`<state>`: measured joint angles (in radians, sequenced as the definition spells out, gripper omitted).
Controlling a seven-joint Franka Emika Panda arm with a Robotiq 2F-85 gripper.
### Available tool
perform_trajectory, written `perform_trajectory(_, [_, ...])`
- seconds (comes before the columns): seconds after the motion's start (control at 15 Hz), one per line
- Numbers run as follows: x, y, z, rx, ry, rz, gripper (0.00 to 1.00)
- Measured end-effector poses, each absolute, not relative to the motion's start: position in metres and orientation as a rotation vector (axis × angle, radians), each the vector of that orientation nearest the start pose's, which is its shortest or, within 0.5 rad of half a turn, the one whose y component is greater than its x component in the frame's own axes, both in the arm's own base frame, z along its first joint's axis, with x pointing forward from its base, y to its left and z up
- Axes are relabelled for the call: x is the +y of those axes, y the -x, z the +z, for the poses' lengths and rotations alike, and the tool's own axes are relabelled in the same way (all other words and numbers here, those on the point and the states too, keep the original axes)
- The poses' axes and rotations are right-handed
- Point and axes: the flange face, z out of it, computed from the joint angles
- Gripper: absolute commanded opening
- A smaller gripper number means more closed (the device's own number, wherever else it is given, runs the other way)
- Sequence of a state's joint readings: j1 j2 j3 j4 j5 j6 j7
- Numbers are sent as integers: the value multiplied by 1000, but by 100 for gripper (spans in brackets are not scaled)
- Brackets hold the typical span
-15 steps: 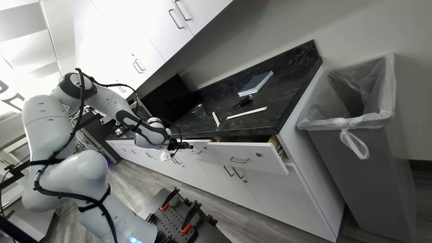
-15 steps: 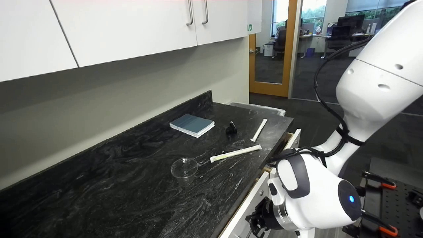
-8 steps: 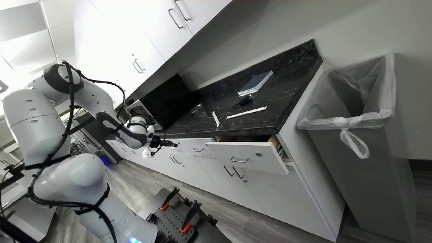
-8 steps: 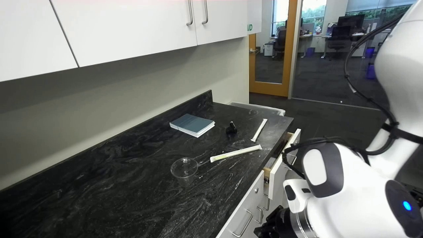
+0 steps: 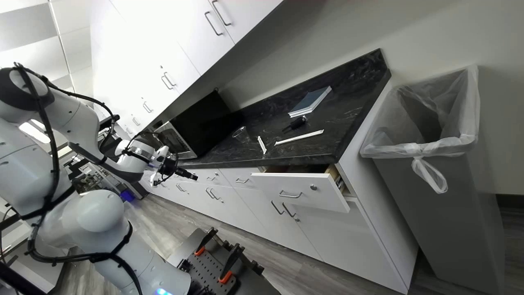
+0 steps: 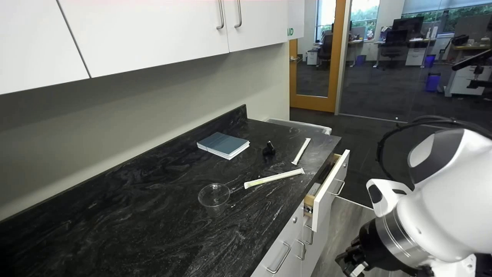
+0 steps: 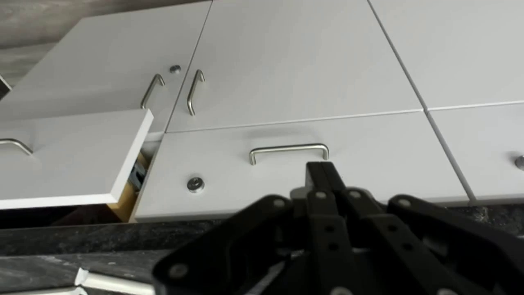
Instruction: Open the second drawer from the right, place the tape inside the open drawer then close the drawer
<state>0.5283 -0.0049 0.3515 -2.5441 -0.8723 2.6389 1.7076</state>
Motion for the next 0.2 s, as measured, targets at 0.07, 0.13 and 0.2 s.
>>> perform_trajectory(0.07, [362,-274,280,111,3102,-665,0])
perform_trajectory(0.13, [361,-270,285,106,3109,-614,0])
perform_trajectory(0.2, [362,-267,289,94,3112,-563,0])
